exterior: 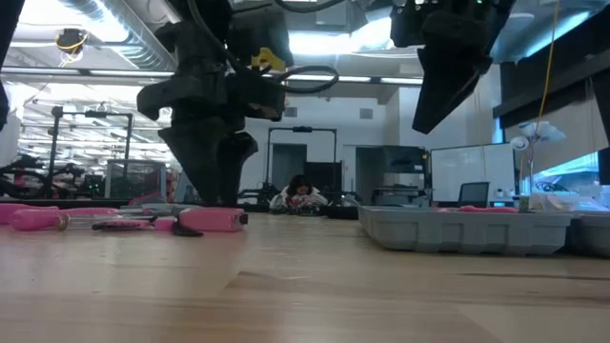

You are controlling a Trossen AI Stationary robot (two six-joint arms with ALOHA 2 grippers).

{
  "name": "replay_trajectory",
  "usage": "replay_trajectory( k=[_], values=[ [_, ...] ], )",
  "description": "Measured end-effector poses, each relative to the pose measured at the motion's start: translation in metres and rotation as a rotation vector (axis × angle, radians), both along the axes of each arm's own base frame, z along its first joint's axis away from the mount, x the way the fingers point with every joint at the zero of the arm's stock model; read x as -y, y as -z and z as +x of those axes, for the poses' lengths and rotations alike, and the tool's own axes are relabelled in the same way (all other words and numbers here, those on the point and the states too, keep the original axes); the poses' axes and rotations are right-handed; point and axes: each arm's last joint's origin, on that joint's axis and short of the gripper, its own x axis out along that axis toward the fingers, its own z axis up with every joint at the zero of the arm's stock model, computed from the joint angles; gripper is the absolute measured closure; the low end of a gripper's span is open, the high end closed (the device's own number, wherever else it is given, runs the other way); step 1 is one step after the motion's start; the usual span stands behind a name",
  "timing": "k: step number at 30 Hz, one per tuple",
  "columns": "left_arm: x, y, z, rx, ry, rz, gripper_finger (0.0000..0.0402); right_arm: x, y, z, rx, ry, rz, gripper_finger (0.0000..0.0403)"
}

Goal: Prefit tool cases
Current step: Put the orange measuring tape into the gray prefit tool case

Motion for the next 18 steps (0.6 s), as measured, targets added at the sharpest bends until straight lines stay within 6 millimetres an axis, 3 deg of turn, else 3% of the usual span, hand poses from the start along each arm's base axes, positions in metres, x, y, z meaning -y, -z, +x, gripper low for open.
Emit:
replay_trajectory(
  k=[12, 18],
  values=[
    [0.006, 0.010, 0.003, -0.028, -0.008, -0.012, 0.0151, 0.001, 0.010, -0.005, -0.044, -0.003, 0.000, 0.0121],
    [0.010, 0.027, 0.005, -0.095, 0.001, -0.125, 0.0150, 0.001, 0.010, -0.005, -0.043, -0.003, 0.000, 0.0121]
  ],
)
